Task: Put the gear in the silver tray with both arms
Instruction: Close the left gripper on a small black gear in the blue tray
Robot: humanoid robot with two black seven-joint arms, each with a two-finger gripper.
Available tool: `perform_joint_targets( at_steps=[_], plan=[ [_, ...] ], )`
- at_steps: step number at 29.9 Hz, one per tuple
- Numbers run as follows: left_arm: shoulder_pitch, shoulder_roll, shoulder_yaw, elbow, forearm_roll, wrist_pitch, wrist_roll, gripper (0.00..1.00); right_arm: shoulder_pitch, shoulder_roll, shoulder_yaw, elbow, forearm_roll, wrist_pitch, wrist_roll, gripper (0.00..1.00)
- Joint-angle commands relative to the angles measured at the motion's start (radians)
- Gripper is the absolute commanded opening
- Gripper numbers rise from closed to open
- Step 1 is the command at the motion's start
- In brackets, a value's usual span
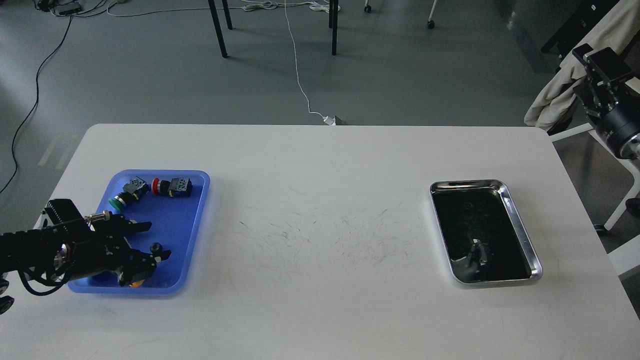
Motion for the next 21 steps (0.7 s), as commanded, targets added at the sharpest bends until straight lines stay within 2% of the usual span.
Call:
perform_joint_targets(
  at_steps=[1,9,13,21],
  plan=[
    [0.003,-0.008,-0.001,-0.004,0.001,0.002,0.000,0.79,0.000,0.001,0.001,-0.006,0.000,0.000,0.000,0.94],
    [0.004,-0.013,0.001,0.006,0.001,0.003,0.000,0.77,-0.008,-0.002,-0.001,-0.006,0.000,0.000,0.000,0.94],
    [0.009,-0.014,-0.001,0.004,0.003,0.005,0.000,0.72,-0.012,-0.005,-0.001,-0.006,0.000,0.000,0.000,0.94],
    [0.016,-0.014,0.001,0.009,0.001,0.005,0.000,0.68,-0.014,-0.007,-0.001,-0.006,-0.002,0.002,0.000,0.94]
  ],
)
